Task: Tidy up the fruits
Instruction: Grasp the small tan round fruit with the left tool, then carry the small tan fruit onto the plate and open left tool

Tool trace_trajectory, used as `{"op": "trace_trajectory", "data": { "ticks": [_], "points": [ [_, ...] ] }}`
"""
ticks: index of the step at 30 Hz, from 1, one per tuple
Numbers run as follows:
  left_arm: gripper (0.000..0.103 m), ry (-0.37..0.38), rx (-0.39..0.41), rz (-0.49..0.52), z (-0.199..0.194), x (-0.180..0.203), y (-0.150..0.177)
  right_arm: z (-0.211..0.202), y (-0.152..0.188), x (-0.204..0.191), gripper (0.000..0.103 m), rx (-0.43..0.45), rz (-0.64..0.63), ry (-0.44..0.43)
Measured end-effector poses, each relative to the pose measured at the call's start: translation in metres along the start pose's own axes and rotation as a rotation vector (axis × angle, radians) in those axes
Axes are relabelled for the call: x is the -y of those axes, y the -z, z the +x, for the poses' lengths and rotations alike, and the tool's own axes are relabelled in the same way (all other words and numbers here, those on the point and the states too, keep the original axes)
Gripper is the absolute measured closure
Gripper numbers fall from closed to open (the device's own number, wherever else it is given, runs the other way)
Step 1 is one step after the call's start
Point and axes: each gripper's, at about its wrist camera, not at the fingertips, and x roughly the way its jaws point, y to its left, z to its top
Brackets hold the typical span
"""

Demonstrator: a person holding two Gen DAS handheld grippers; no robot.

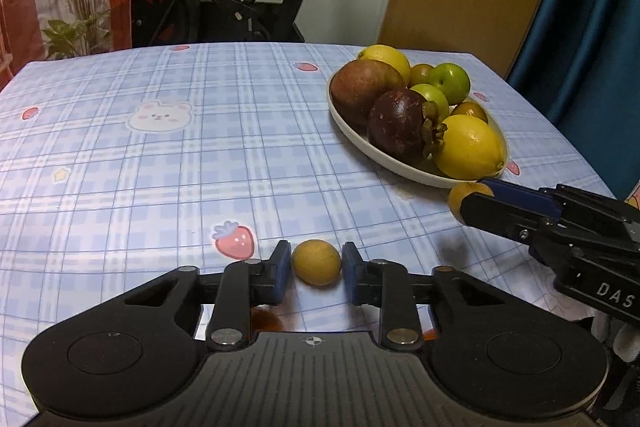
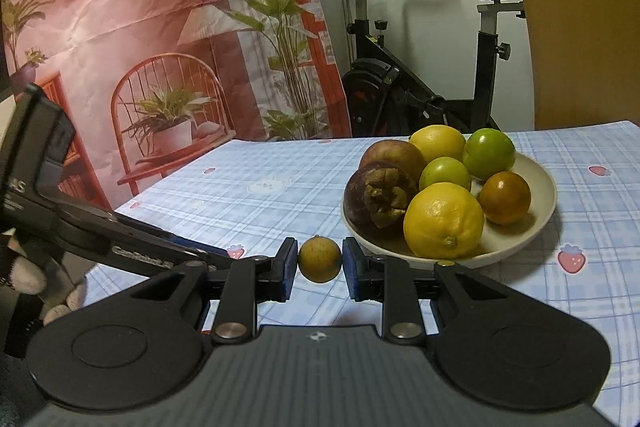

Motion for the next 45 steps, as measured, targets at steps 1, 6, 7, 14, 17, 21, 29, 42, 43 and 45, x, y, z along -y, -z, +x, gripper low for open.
{"op": "trace_trajectory", "data": {
  "ticks": [1, 6, 7, 14, 17, 21, 29, 42, 43, 45],
  "points": [
    [0.074, -0.004, 0.002, 0.004, 0.0, 0.002, 0.0, -0.001, 0.0, 0.001, 0.077, 0.002, 0.003, 0.0],
    [0.074, -0.01, 0.067, 0.025, -0.013, 0.009, -0.007, -0.007, -0.003, 0.004, 0.077, 0.043, 0.014, 0.009],
    [0.074, -0.005, 0.084, 0.032, -0.017, 0.012, -0.011, -0.01, -0.004, 0.005, 0.077, 0.063, 0.016, 0.02],
    [0.074, 0.057, 0.168, 0.115, -0.027, 0.045, -0.044, -0.022, -0.011, 0.028, 0.077, 0.165, 0.047, 0.115],
    [0.074, 0.078, 0.173, 0.145, -0.018, 0.062, -0.061, -0.022, -0.015, 0.043, 0.077, 0.185, 0.078, 0.154],
    [0.074, 0.091, 0.151, 0.162, 0.007, 0.078, -0.082, -0.016, -0.021, 0.063, 0.077, 0.201, 0.115, 0.199],
    [0.074, 0.092, 0.095, 0.153, 0.05, 0.093, -0.103, -0.008, -0.018, 0.084, 0.076, 0.134, 0.179, 0.268],
    [0.059, 0.061, 0.067, 0.158, 0.06, 0.093, -0.102, -0.003, -0.015, 0.087, 0.073, 0.089, 0.198, 0.252],
    [0.058, 0.059, 0.074, 0.162, 0.059, 0.093, -0.102, -0.004, -0.015, 0.087, 0.073, 0.092, 0.2, 0.252],
    [0.051, 0.052, 0.084, 0.167, 0.055, 0.094, -0.102, -0.007, -0.015, 0.086, 0.073, 0.104, 0.203, 0.244]
  ]
}}
